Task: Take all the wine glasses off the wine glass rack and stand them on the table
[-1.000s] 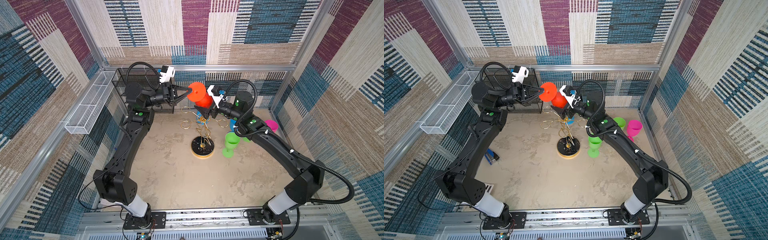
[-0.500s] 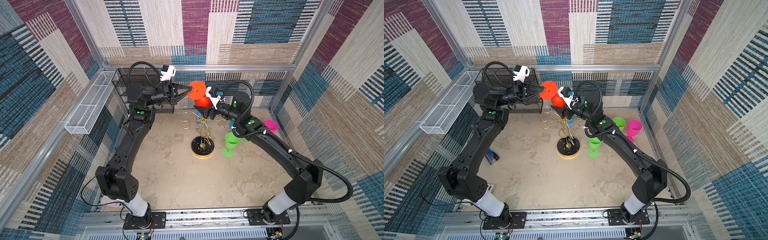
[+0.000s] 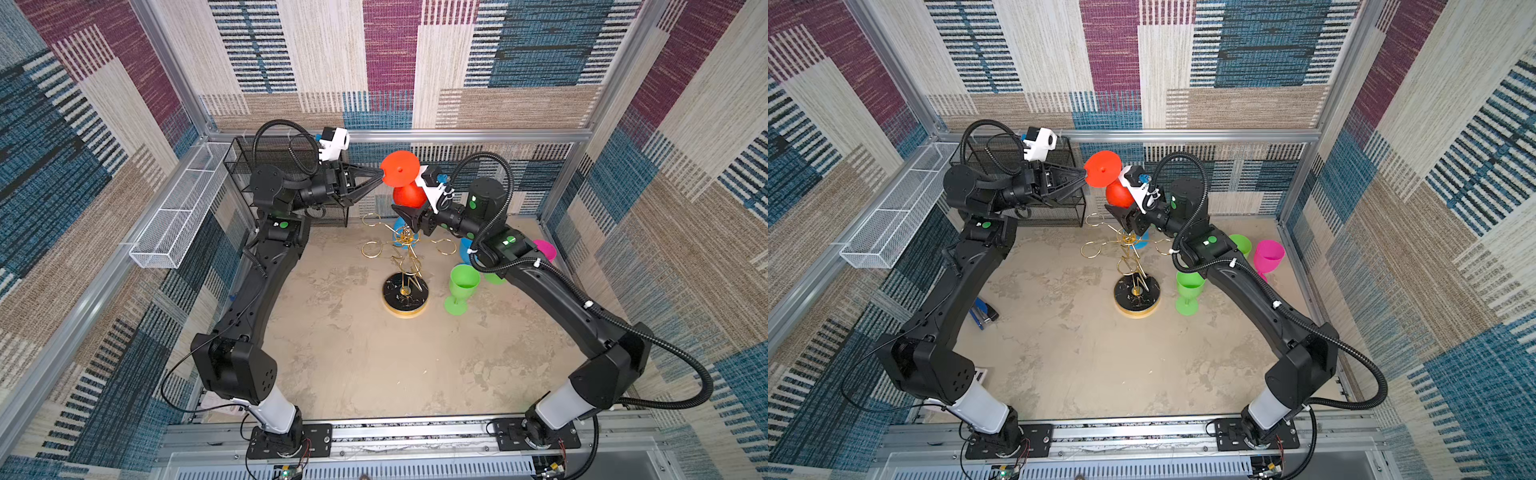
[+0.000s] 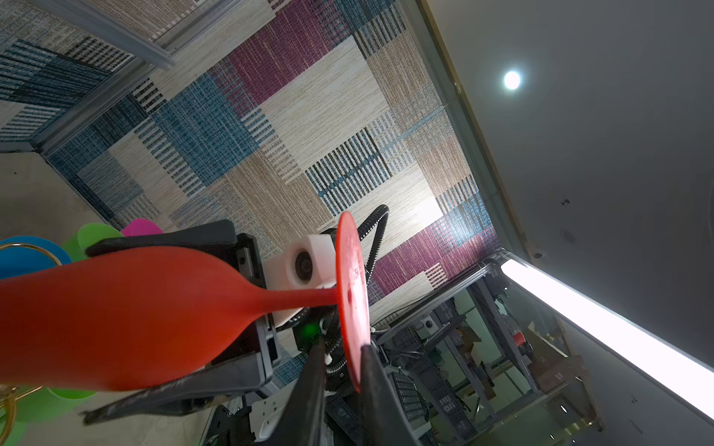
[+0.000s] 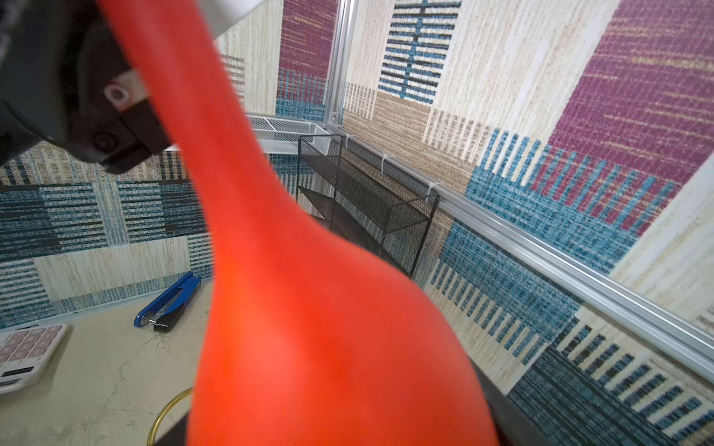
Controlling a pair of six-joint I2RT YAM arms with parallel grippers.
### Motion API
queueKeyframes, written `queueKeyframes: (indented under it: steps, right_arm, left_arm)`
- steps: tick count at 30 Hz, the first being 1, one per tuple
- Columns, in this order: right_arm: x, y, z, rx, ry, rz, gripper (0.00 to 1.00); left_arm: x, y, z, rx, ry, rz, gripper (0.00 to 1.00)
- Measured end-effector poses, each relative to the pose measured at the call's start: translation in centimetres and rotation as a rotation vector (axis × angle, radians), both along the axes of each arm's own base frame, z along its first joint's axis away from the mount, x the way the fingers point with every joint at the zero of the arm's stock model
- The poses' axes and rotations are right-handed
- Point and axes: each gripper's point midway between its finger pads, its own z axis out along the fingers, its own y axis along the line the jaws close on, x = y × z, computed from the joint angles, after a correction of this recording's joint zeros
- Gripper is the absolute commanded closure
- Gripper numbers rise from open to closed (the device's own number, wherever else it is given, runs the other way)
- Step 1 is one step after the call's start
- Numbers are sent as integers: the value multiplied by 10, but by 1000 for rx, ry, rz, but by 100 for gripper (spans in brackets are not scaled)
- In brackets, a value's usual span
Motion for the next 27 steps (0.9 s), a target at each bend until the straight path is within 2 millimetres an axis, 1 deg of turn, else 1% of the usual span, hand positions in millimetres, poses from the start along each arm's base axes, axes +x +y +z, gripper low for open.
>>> queueKeyframes:
  steps: [5, 9, 11, 12, 14, 17, 19, 22, 25, 27]
  right_arm:
    - [-4, -11, 4, 1, 78, -48, 56]
    - [-17, -28, 7, -5, 153, -99, 57]
    - [-26, -37, 8, -9, 190, -117, 58]
    - [-31, -41, 9, -10, 210, -126, 58]
    - [-40, -49, 8, -17, 244, -137, 58]
    - [-51, -58, 0, -39, 309, -156, 59]
    - [-55, -62, -9, -60, 359, -171, 61]
    - [-61, -65, -22, -90, 427, -175, 63]
    - [-69, -64, -36, -111, 497, -152, 64]
    - [-73, -61, -45, -123, 539, -135, 65]
  left_arm:
    - [4, 1, -4, 8, -39, 26, 76]
    - [7, 3, -11, 38, -114, 98, 75]
    - [7, 5, -13, 56, -186, 161, 72]
    - [7, 6, -15, 66, -234, 203, 68]
    - [11, 9, -22, 89, -320, 287, 66]
    - [21, 8, -40, 150, -446, 391, 66]
    - [23, 4, -54, 199, -551, 436, 66]
    - [19, 1, -68, 243, -730, 474, 64]
    - [15, 1, -78, 257, -914, 494, 63]
    - [10, -1, -79, 260, -1027, 482, 63]
